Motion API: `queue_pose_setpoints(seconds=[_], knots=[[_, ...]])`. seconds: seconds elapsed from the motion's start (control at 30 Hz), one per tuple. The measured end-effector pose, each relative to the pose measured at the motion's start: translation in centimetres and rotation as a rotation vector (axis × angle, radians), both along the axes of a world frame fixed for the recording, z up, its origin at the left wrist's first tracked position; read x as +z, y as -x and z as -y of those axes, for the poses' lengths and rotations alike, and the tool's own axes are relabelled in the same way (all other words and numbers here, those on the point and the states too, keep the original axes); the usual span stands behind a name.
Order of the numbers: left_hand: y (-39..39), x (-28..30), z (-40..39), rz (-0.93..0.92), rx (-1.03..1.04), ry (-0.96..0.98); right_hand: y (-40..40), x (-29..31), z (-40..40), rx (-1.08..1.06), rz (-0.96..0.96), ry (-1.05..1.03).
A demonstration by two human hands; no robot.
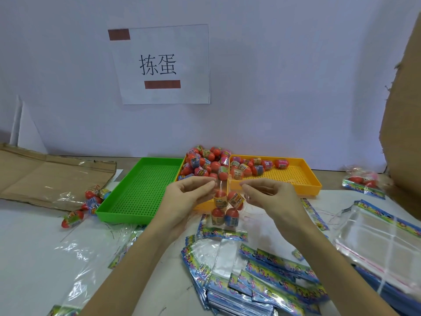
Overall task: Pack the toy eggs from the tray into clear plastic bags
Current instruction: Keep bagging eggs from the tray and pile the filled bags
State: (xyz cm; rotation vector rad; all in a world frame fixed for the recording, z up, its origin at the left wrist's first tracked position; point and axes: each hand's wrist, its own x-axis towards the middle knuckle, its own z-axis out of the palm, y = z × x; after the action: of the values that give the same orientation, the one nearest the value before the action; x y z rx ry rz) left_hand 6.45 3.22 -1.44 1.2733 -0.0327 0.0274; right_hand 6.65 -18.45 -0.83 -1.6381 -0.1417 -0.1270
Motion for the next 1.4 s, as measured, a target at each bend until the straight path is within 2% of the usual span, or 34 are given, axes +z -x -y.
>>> queue_pose_setpoints(seconds=[0.17, 0.4, 0.6, 0.8, 1.17, 1.4], knots=[[0.1, 0.2, -0.4, -0.038, 0.005, -0.015, -0.5, 0.4, 0.9, 0.047, 0.013, -0.046], [-0.4, 0.3, -1.6, 0.054, -0.067, -0.081, -0.8, 0.3, 1.7, 0.160, -0.028, -0.092], [-0.5, 0.4, -2.7, 0.141, -0.112, -0.251, -0.9, 0.3, 1.8, 0.168, -0.001, 0.031], [-0.3, 0.5, -2.8, 0.262, -0.030, -0.473, -0.5, 1.0, 1.9, 0.174, 0.084, 0.138], [-0.4, 0.3, -2.6, 0.253, 0.020, -0.496, -0.5, 0.9, 1.6, 0.134, 0.257, 0.387], [-0.3, 0.5, -2.6, 0.343, 0.004, -0.578, -0.3, 1.0, 1.5, 0.137, 0.296, 0.466]])
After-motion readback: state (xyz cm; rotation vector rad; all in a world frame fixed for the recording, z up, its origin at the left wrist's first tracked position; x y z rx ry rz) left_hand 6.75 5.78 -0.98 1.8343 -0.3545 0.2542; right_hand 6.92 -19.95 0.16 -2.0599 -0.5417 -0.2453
